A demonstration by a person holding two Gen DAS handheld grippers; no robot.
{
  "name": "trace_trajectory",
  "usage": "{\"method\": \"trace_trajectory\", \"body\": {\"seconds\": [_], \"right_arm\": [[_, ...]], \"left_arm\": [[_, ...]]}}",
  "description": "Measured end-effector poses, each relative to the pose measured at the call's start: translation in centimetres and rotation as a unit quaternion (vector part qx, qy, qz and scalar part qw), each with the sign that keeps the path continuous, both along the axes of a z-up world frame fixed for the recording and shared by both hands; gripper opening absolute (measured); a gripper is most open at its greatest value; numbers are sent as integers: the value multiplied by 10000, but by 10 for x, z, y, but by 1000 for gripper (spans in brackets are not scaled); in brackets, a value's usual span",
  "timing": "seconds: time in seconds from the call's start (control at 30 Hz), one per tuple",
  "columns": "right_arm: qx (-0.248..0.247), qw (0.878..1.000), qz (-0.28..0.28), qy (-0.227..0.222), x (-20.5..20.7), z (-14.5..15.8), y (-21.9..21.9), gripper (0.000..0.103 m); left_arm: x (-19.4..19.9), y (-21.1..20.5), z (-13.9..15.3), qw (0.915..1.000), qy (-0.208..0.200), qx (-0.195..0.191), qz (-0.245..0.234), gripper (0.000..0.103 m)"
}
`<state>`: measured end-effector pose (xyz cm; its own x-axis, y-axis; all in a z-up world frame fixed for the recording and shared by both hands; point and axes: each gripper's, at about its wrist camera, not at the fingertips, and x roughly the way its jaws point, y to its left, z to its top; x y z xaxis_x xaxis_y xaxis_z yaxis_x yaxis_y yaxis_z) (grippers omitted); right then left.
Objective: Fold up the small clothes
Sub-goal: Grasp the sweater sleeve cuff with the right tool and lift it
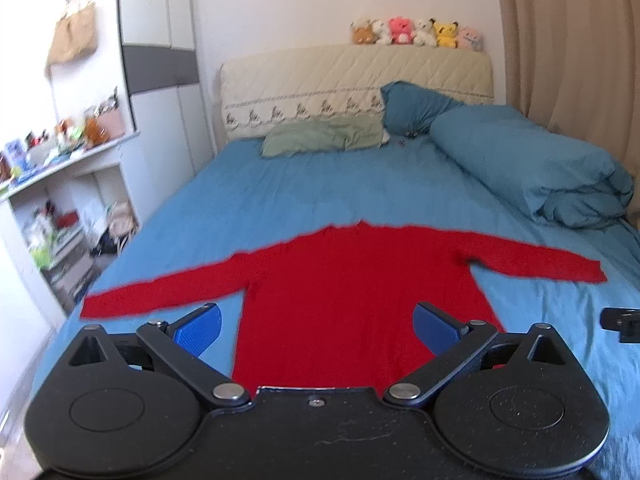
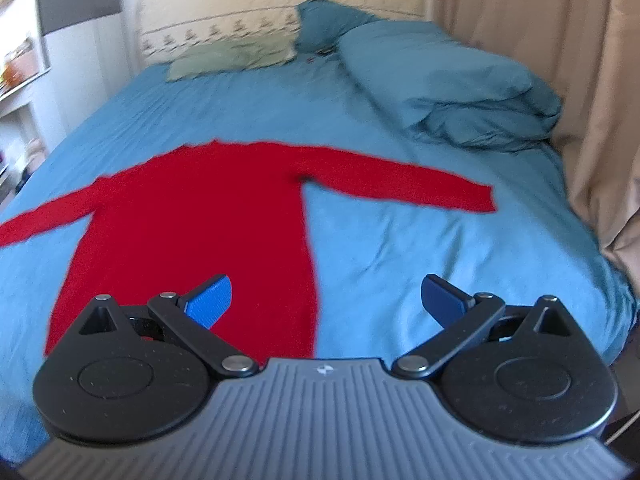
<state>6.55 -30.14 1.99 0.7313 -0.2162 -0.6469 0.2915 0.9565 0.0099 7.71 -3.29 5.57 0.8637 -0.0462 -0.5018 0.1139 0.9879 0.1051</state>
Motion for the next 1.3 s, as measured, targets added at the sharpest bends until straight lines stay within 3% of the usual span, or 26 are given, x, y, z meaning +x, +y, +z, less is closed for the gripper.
{"method": "trace_trajectory", "body": {"seconds": [0.27, 0.57, 0.7, 0.87, 1.13, 1.23, 1.3], "right_arm": [[338, 9952, -917, -38, 77, -27, -88, 103], [710, 9801, -1841, -204, 177, -102, -160, 103], [893, 9673, -2345, -363, 215, -138, -190, 103], [1042, 9547, -2760, -382, 242, -173, -222, 103], [1394, 9349, -3229, -483, 250, -211, -261, 102], [1387, 9290, -3392, -516, 257, -216, -273, 93], [1381, 9251, -3496, -530, 262, -217, -281, 84]], "left_arm": [[113, -42, -18, 9996, -71, -185, -209, 103], [266, -114, -71, 9978, 207, -208, -599, 103], [318, -149, -98, 9964, 290, -80, -795, 103], [369, -185, -134, 9921, 788, -48, -978, 103], [419, -214, -211, 9767, 1839, -74, -1105, 103], [430, -217, -222, 9729, 2035, -286, -1056, 103], [442, -228, -231, 9684, 2244, -199, -1069, 103]]}}
